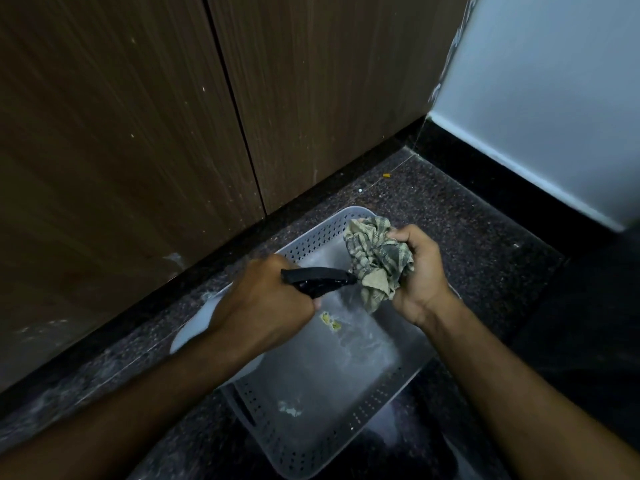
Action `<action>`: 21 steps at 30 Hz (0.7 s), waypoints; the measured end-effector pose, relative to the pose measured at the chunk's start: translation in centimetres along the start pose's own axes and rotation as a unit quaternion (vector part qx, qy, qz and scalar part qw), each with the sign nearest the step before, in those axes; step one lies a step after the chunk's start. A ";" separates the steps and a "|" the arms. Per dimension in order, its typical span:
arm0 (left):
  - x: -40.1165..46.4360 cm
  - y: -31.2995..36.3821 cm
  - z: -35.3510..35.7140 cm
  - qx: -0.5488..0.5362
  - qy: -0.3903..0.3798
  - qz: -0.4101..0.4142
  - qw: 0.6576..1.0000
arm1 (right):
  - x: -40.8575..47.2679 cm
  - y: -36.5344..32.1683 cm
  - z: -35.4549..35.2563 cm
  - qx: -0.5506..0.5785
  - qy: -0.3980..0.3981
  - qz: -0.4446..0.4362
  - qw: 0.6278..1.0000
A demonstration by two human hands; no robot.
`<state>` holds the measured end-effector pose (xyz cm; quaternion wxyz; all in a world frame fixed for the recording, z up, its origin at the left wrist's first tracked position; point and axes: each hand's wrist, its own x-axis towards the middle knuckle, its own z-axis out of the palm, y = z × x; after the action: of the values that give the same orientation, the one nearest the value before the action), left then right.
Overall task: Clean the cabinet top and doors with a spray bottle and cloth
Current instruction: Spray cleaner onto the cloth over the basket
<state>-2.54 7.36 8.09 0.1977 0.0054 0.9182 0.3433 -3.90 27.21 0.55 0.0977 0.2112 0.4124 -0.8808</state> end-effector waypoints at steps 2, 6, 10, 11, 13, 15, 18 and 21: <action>0.0 -0.2 0.1 -0.016 -0.002 -0.006 1.000 | 0.0 -0.2 -0.1 0.008 0.002 0.001 1.000; 0.4 -0.2 -0.4 -0.036 0.017 -0.021 0.999 | -0.1 0.3 0.5 -0.002 -0.016 0.009 1.000; 1.1 -0.2 -1.2 -0.075 0.067 -0.045 0.994 | -0.2 1.0 1.0 -0.037 -0.005 0.017 0.999; 1.1 -0.2 -1.4 -0.104 0.066 -0.039 0.992 | -0.2 1.1 1.0 -0.045 0.001 0.018 0.999; 0.6 0.2 -1.5 -0.119 0.040 -0.020 0.992 | -0.2 1.2 1.1 -0.056 0.012 0.018 0.998; 0.5 0.1 -1.0 -0.088 0.012 -0.020 0.996 | -0.1 1.1 1.2 -0.054 0.020 0.022 0.998; 0.5 -0.1 -0.4 -0.017 0.027 -0.031 0.999 | -0.1 0.8 1.1 -0.041 0.009 0.019 0.999; 0.9 -0.5 -0.6 -0.064 0.016 -0.030 0.997 | -0.1 0.5 0.9 -0.023 0.004 0.012 1.000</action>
<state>-3.49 6.73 7.85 0.1933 -0.0399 0.8969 0.3958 -3.90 26.18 0.81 0.1116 0.2169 0.4300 -0.8692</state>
